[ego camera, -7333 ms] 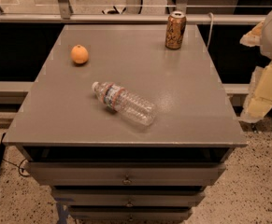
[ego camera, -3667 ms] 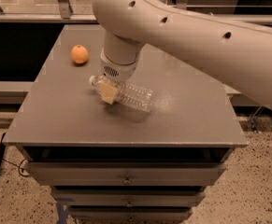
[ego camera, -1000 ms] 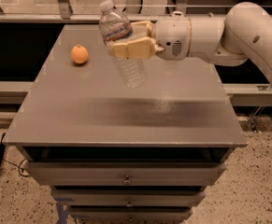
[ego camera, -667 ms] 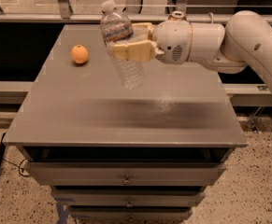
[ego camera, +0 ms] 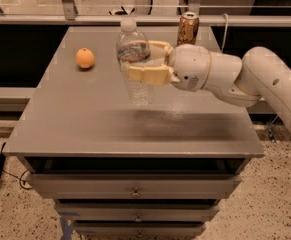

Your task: Place water bottle upright

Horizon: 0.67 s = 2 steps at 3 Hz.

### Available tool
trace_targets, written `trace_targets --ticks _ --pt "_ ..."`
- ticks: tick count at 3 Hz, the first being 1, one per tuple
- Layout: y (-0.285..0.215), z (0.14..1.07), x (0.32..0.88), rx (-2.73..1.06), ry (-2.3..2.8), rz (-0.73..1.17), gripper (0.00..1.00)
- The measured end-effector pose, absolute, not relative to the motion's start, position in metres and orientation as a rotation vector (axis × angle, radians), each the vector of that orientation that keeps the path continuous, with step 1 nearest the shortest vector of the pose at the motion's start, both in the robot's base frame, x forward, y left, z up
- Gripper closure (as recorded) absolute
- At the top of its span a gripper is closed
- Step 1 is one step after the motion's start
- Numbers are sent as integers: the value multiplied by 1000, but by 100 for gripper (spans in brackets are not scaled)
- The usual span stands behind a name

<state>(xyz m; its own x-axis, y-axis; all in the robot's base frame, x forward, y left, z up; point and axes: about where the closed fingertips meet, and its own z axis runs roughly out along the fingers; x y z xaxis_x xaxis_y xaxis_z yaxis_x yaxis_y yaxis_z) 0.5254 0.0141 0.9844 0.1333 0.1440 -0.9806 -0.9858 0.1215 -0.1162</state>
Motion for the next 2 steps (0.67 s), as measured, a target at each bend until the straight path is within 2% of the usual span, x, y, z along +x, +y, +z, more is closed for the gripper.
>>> trace_targets --ticks 2 --pt "4 950 522 -1035 1012 1103 100"
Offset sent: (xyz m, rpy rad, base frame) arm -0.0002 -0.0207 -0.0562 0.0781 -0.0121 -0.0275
